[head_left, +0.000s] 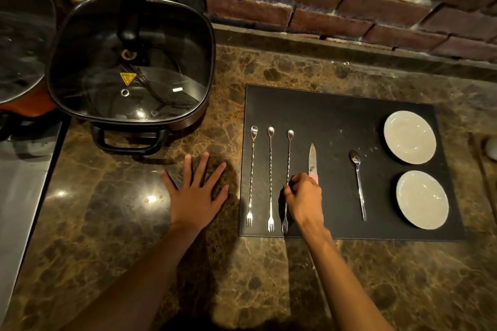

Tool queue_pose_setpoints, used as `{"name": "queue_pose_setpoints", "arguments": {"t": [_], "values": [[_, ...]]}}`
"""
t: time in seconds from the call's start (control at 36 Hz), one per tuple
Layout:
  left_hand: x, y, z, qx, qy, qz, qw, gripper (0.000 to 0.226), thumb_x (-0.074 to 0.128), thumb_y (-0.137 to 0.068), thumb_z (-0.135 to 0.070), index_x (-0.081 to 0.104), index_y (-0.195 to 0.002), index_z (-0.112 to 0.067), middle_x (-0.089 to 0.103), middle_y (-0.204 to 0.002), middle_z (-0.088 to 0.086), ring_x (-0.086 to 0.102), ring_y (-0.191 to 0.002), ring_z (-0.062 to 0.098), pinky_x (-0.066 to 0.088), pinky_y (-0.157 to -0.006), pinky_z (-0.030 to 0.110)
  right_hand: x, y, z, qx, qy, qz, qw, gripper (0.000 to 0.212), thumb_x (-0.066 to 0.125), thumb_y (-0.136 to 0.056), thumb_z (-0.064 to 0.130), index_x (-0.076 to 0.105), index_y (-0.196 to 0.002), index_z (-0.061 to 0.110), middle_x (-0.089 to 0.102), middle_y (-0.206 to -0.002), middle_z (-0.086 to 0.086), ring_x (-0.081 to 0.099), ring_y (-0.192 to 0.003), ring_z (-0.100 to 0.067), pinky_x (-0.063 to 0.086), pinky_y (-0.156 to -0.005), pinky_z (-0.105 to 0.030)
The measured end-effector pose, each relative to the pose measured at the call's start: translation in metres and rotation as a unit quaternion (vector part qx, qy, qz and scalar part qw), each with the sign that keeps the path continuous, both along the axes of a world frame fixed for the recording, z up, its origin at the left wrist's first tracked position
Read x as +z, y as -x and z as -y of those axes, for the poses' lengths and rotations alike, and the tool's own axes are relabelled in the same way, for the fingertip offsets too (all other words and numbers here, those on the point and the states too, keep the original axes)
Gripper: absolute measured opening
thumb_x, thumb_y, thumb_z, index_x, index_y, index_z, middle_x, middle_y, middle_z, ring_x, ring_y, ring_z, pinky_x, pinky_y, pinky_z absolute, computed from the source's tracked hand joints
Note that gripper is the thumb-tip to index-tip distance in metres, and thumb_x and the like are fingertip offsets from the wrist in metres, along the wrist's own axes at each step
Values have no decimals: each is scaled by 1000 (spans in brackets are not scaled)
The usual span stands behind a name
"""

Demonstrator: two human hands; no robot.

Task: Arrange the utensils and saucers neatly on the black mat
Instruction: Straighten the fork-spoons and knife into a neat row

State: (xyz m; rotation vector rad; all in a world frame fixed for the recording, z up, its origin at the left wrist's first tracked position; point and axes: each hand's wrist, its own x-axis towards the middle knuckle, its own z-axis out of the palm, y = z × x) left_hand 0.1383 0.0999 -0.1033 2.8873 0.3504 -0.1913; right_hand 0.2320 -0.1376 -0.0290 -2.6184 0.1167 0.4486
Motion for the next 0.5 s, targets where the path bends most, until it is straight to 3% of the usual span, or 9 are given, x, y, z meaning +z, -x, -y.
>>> {"name": "queue_pose_setpoints", "arguments": {"t": [0.19, 0.5], "values": [[-4, 0, -1, -3, -10, 0, 1000, 60, 14, -100, -70, 18, -157, -54, 10, -173, -7, 5, -160, 31, 6, -113, 81, 0, -4, 4, 4, -18, -10, 1000, 17, 58, -91, 3, 64, -108, 3, 70, -92, -13, 67, -86, -24, 56, -85, -34], [-9, 1, -2, 0, -17, 3, 1000, 60, 14, -100, -70, 16, -157, -55, 8, -173, -8, 5, -160, 32, 4, -113, 80, 0, -5, 5, 3, -40, -8, 999, 14, 60, -92, 9, 64, -104, 5, 68, -87, -10, 66, -83, -24, 55, -82, -32]]}}
